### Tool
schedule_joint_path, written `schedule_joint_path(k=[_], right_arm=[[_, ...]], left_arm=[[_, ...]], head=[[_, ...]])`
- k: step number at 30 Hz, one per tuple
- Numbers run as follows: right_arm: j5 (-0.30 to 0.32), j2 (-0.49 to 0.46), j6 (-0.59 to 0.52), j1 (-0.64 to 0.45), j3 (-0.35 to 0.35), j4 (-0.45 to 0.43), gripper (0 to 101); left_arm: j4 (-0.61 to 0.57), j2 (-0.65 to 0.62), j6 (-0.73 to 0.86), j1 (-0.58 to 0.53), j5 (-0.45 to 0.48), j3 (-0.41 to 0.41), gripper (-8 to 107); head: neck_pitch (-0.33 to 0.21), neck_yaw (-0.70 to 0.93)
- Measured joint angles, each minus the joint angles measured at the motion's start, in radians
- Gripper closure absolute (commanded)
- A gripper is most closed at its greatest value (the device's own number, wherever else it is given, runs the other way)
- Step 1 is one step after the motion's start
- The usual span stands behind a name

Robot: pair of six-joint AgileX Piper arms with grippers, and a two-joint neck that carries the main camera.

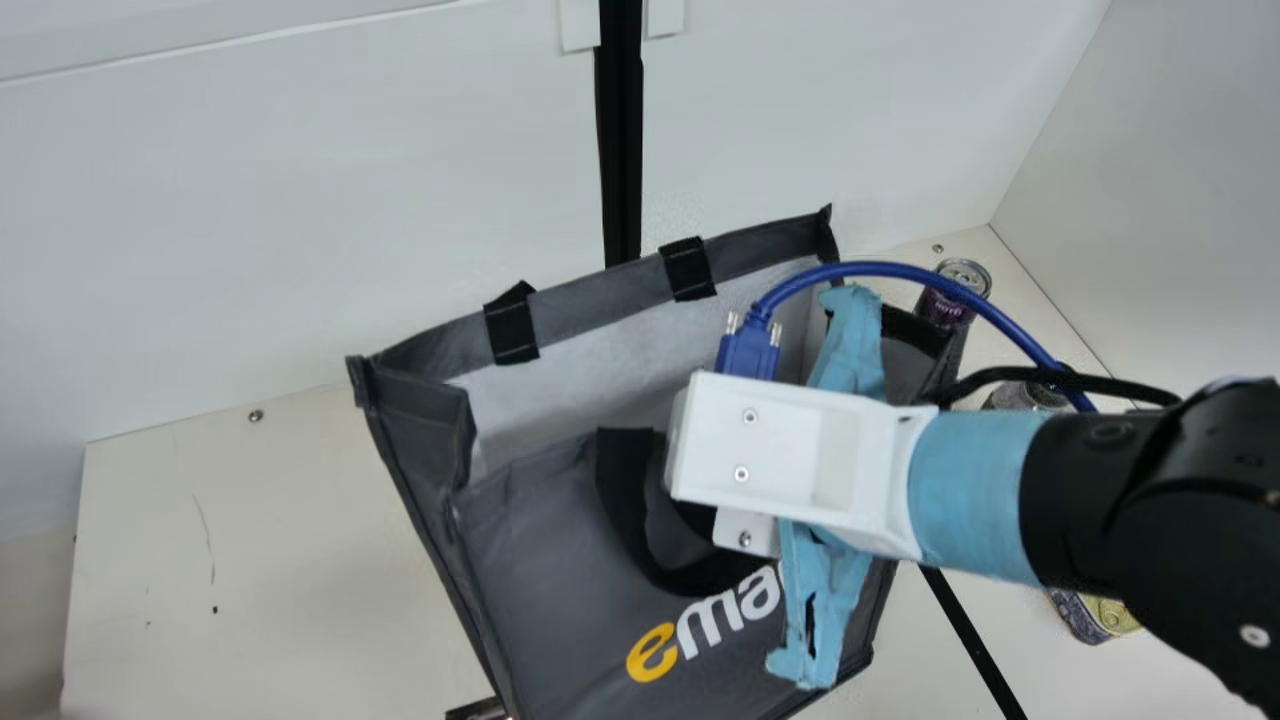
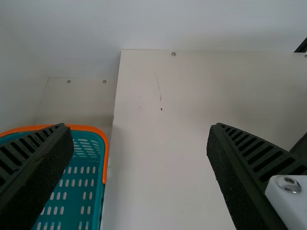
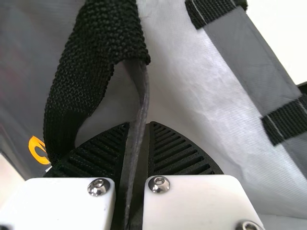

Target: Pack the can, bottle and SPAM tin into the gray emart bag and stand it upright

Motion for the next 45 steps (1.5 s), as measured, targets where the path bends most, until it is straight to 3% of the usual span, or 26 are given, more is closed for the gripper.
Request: schedule_joint_path(k=[16,25,45], right_arm=[[0.003,-0.109,0.117,0.123,0.068,-0.067,38],[0.004,-0.155,0.112,0.122,0.074,-0.104,8],[0.004,-0.201,0.101,0.080,-0.002,-0.109,6]], left_arm=[[0.000,0.000,0.000,0.000,0.000,0.000,9],[0.000,0.000,0.000,0.000,0.000,0.000,9],[0.000,0.000,0.000,0.000,0.000,0.000,9]], head=[[0.000,0.000],[0.000,0.002],[0.000,0.000]])
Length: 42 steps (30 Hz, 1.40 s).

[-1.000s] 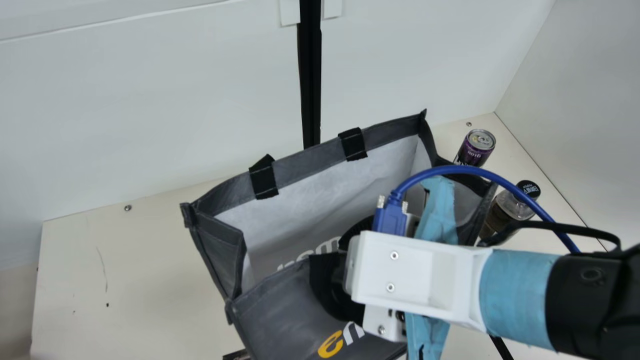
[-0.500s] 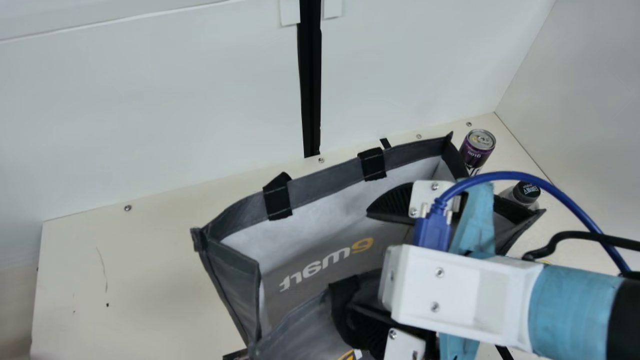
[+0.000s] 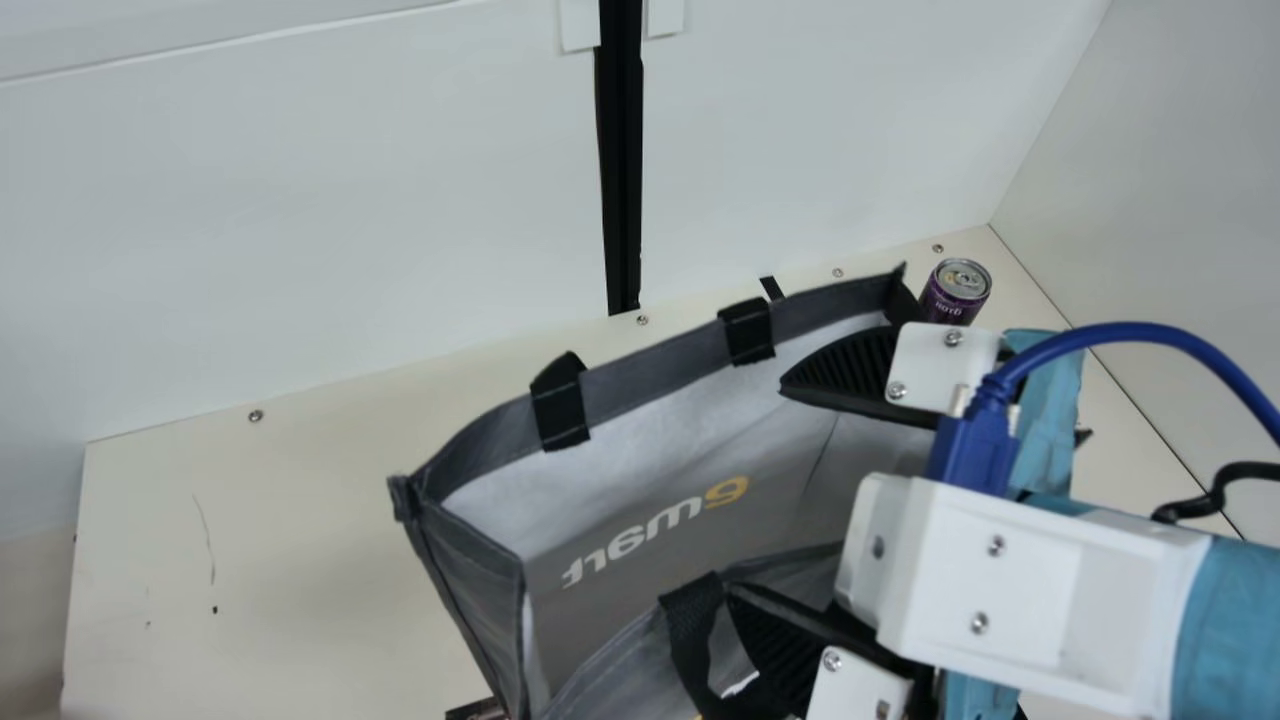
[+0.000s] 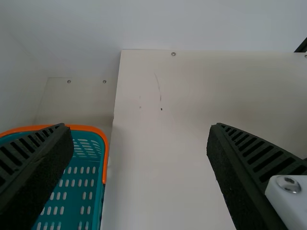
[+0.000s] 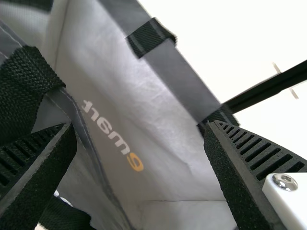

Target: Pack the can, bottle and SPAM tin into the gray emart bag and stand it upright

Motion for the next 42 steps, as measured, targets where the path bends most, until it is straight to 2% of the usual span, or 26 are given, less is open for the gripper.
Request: schedule_joint_path(k=[19,28,42], right_arm=[[0.000,0.005,0.086,0.003,-0.146,-0.033,6],[-0.002,0.025,0.085,-0.094,-0.195,-0.039,6],[-0.002,0.058,0.082,-0.262,-0.229,0.002,6]], left_arm=[[0.000,0.000,0.000,0.000,0.000,0.000,9],[0.000,0.000,0.000,0.000,0.000,0.000,9],[0.000,0.000,0.000,0.000,0.000,0.000,9]], head=[[0.000,0.002],[0.000,0.002],[0.000,0.002]])
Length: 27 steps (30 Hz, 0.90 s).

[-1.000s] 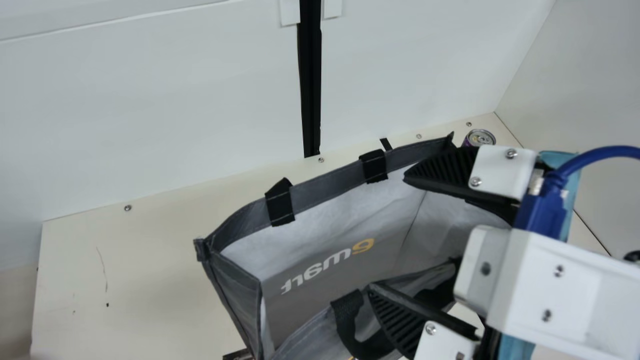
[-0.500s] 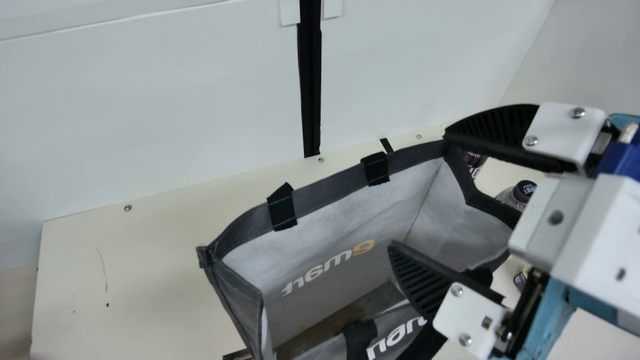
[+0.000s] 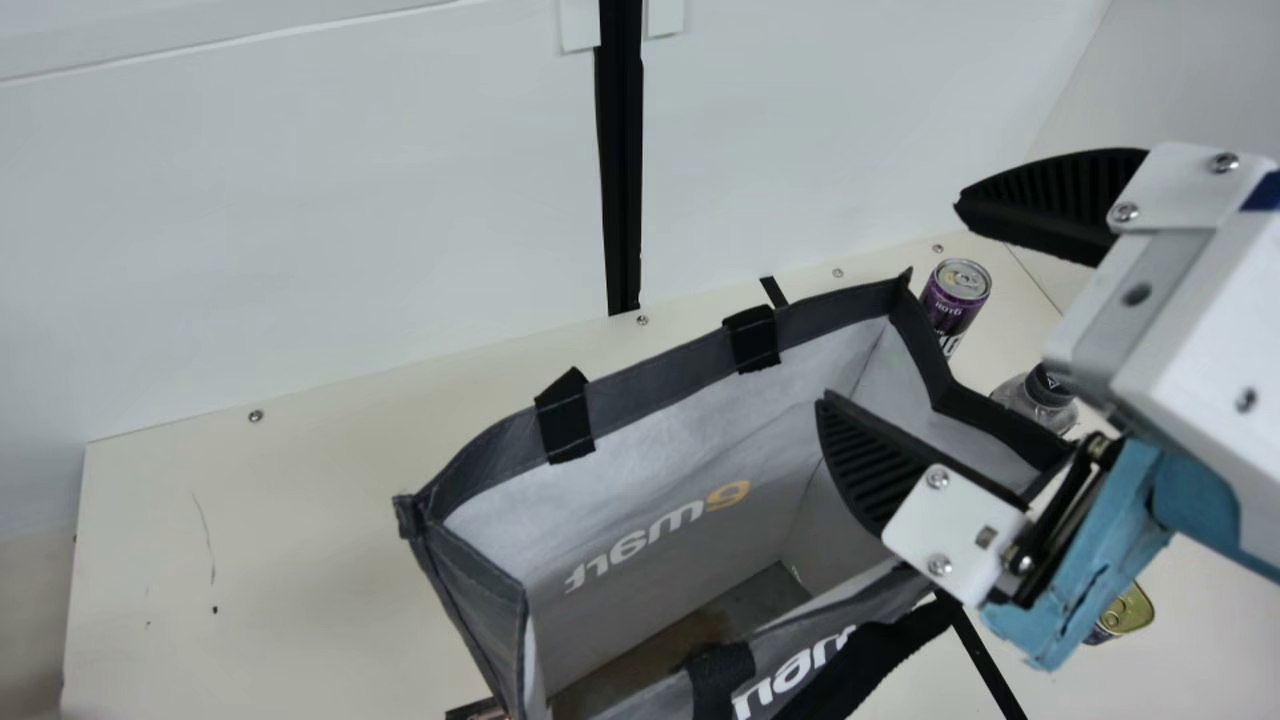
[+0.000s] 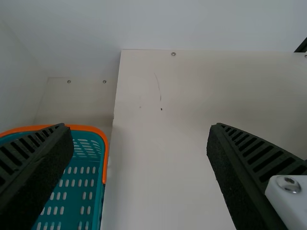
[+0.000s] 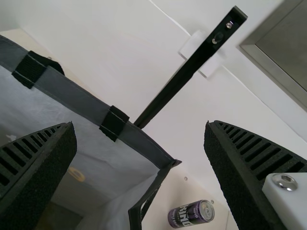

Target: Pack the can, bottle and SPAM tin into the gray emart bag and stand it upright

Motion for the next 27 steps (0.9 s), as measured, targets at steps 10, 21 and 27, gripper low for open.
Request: schedule_joint_path(k=[10,21,27], right_arm=[[0.001,0.037,-0.012,-0.148,-0.027,0.038,6],[0.002,0.087,-0.074,-0.355,-0.061,0.127,6],[0.001,0.117,-0.109,-0.472,-0.065,0.186,6]], left_arm=[[0.000,0.000,0.000,0.000,0.000,0.000,9],[0.000,0.000,0.000,0.000,0.000,0.000,9],[0.000,0.000,0.000,0.000,0.000,0.000,9]], head=[[0.000,-0.002],[0.000,0.000],[0.000,0.000]])
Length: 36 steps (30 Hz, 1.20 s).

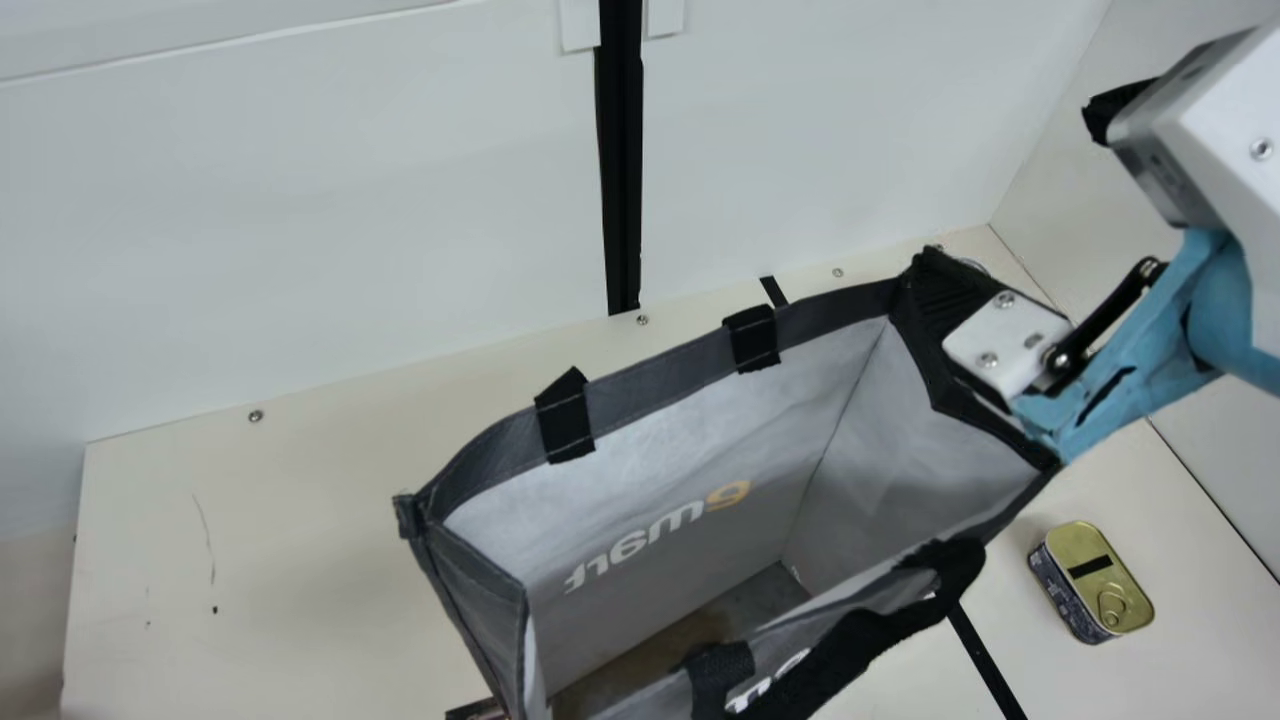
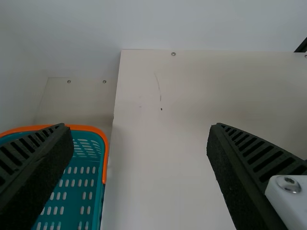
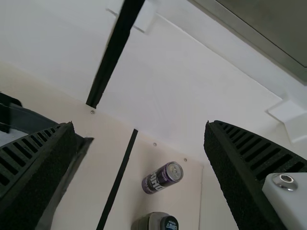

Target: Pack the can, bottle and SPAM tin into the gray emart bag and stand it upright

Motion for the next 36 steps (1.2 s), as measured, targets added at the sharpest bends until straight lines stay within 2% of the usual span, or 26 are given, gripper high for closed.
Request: schedule_joint_path(k=[10,17,36], right_arm=[[-0.001,0.044,-0.072,-0.187,0.009,0.086,6],[-0.002,0.070,-0.113,-0.296,0.035,0.114,6],[-0.002,0.101,-0.187,-0.470,0.179,0.083,6]], left_arm=[[0.000,0.000,0.000,0.000,0.000,0.000,9],[0.000,0.000,0.000,0.000,0.000,0.000,9],[0.000,0.000,0.000,0.000,0.000,0.000,9]], head=[[0.000,-0.002],[0.000,-0.002],[0.000,-0.002]])
